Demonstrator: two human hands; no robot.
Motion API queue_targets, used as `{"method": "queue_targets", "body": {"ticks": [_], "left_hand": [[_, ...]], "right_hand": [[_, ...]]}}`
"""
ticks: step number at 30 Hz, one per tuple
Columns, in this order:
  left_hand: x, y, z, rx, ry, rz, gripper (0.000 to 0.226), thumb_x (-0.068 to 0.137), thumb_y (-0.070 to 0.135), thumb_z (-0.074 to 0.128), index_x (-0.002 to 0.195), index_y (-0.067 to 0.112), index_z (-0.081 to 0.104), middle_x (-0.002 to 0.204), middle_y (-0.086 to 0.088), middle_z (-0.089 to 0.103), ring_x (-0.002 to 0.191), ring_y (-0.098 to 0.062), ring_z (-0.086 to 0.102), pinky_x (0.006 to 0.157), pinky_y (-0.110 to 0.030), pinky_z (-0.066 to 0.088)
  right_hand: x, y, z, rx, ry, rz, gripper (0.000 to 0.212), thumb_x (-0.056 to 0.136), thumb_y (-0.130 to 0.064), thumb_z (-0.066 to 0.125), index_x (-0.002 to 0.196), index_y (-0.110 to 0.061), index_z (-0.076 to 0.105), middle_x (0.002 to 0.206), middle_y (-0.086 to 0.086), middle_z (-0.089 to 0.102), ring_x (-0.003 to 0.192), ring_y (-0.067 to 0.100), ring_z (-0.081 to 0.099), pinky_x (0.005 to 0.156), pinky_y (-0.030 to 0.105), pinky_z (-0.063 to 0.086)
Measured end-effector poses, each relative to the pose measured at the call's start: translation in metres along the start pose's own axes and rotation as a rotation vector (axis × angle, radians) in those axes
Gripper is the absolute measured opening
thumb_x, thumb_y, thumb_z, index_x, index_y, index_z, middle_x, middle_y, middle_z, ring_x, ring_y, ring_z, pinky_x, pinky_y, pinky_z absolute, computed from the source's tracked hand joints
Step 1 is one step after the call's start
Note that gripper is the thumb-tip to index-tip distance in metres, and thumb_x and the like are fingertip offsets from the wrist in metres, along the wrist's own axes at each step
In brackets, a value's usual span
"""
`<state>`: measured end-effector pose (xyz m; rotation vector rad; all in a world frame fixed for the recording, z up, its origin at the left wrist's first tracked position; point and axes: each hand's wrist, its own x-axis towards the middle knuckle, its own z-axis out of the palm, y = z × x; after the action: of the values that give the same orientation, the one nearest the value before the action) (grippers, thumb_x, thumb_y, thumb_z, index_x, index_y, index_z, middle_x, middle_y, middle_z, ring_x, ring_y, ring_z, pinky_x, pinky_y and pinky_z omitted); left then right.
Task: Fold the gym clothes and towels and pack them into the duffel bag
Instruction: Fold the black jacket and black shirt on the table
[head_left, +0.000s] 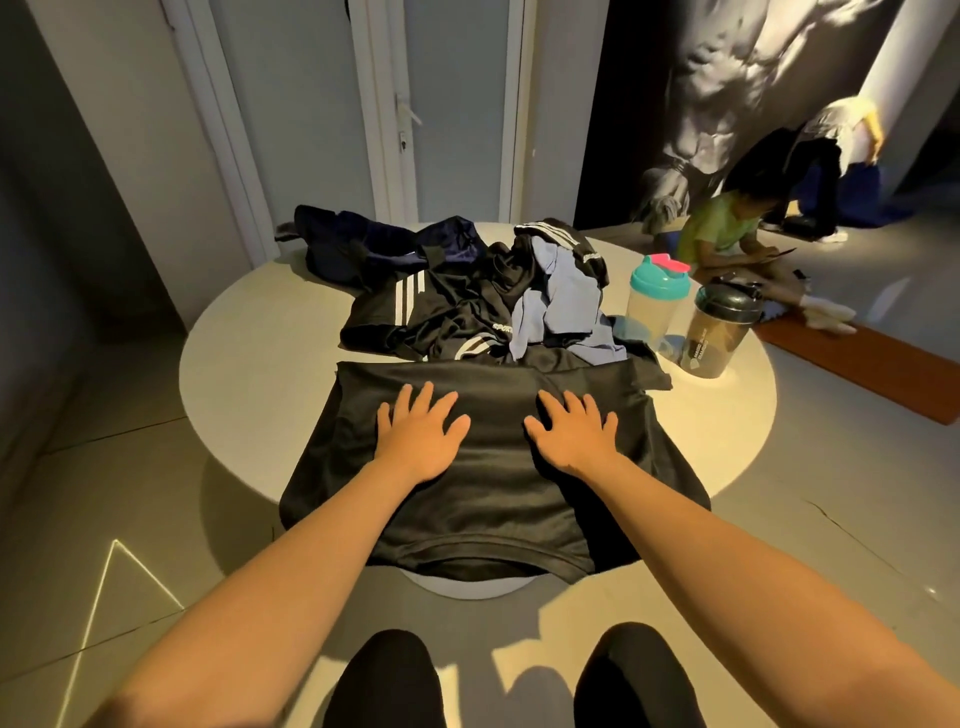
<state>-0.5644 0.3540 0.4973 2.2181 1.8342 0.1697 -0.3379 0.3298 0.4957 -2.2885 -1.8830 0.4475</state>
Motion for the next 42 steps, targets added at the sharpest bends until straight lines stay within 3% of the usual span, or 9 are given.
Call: {"method": "queue_targets", "body": {"ticks": [7, 13, 21, 25, 30, 34, 36, 39, 42], "left_hand": [[0.024, 0.003, -0.005, 0.042, -0.026, -0.228, 0.071, 0.097, 0.062, 0.033, 0.159, 0.032, 0.017, 0.169, -0.007, 0.005, 0.154, -0.036, -0.005, 0.119, -0.061, -0.007], [0.048, 0.07, 0.008, 0.026, -0.012, 0.158, 0.061, 0.102, 0.059, 0.029, 0.158, 0.038, 0.018, 0.169, 0.0, 0.0, 0.155, -0.025, -0.009, 0.123, -0.054, -0.004], [0.057, 0.08, 0.029, 0.094, -0.042, 0.026, 0.073, 0.097, 0.07, 0.022, 0.161, 0.037, 0.007, 0.169, 0.001, -0.008, 0.154, -0.026, -0.014, 0.122, -0.056, -0.008], [0.051, 0.104, 0.035, 0.093, 0.103, 0.204, 0.065, 0.099, 0.06, 0.032, 0.158, 0.036, 0.021, 0.169, -0.002, 0.005, 0.154, -0.027, -0.002, 0.123, -0.053, -0.005], [0.04, 0.14, 0.054, 0.059, -0.086, 0.26, 0.072, 0.096, 0.073, 0.024, 0.159, 0.04, 0.013, 0.169, 0.001, -0.001, 0.155, -0.024, -0.003, 0.124, -0.049, -0.004], [0.05, 0.156, 0.053, 0.039, -0.105, 0.257, 0.072, 0.097, 0.072, 0.027, 0.16, 0.039, 0.011, 0.169, -0.001, -0.003, 0.155, -0.025, -0.006, 0.124, -0.05, -0.005], [0.057, 0.162, 0.052, -0.109, -0.098, 0.272, 0.068, 0.098, 0.066, 0.037, 0.158, 0.038, 0.023, 0.169, 0.0, 0.006, 0.155, -0.023, 0.0, 0.124, -0.047, -0.002], [0.054, 0.156, 0.048, -0.466, 0.146, 0.341, 0.038, 0.099, 0.04, 0.056, 0.136, 0.031, 0.059, 0.15, 0.002, 0.047, 0.144, -0.024, 0.03, 0.115, -0.028, 0.02], [0.039, 0.13, 0.032, -0.295, 0.317, 0.24, 0.021, 0.099, 0.033, 0.052, 0.109, 0.033, 0.069, 0.115, 0.008, 0.06, 0.117, -0.023, 0.044, 0.093, -0.03, 0.03]], "right_hand": [[0.026, 0.022, -0.017, 0.069, 0.012, 0.258, 0.072, 0.098, -0.069, 0.017, 0.16, -0.033, 0.01, 0.167, 0.014, -0.001, 0.151, 0.042, -0.008, 0.118, 0.065, -0.003], [0.039, 0.014, -0.002, -0.005, 0.019, -0.002, 0.065, 0.1, -0.064, 0.024, 0.158, -0.038, 0.016, 0.168, 0.003, 0.003, 0.153, 0.031, -0.009, 0.118, 0.062, -0.005], [0.04, 0.06, -0.018, -0.031, 0.154, 0.111, 0.061, 0.103, -0.055, 0.027, 0.157, -0.03, 0.026, 0.167, 0.014, 0.006, 0.153, 0.033, -0.005, 0.122, 0.053, -0.001], [0.021, 0.069, -0.023, -0.016, 0.361, 0.141, 0.05, 0.101, -0.048, 0.039, 0.146, -0.027, 0.046, 0.161, 0.018, 0.021, 0.146, 0.038, 0.015, 0.119, 0.049, 0.015], [-0.009, 0.085, -0.015, 0.027, 0.309, 0.265, 0.044, 0.101, -0.046, 0.042, 0.14, -0.028, 0.047, 0.14, 0.015, 0.04, 0.128, 0.036, 0.033, 0.103, 0.046, 0.029], [-0.003, 0.095, -0.027, 0.12, 0.295, 0.142, 0.048, 0.103, -0.027, 0.046, 0.15, -0.021, 0.04, 0.14, 0.014, 0.044, 0.123, 0.037, 0.046, 0.099, 0.042, 0.039], [-0.002, 0.095, -0.038, 0.275, 0.343, 0.054, 0.056, 0.1, -0.014, 0.047, 0.154, -0.013, 0.032, 0.144, 0.016, 0.04, 0.121, 0.037, 0.051, 0.099, 0.042, 0.045], [-0.007, 0.09, -0.049, 0.281, 0.298, -0.021, 0.07, 0.096, -0.009, 0.05, 0.159, -0.014, 0.018, 0.155, 0.01, 0.026, 0.119, 0.036, 0.053, 0.093, 0.043, 0.05], [-0.01, 0.077, -0.054, 0.171, 0.124, 0.021, 0.073, 0.095, -0.011, 0.051, 0.16, -0.018, 0.016, 0.159, 0.007, 0.019, 0.126, 0.041, 0.049, 0.097, 0.045, 0.046]]}}
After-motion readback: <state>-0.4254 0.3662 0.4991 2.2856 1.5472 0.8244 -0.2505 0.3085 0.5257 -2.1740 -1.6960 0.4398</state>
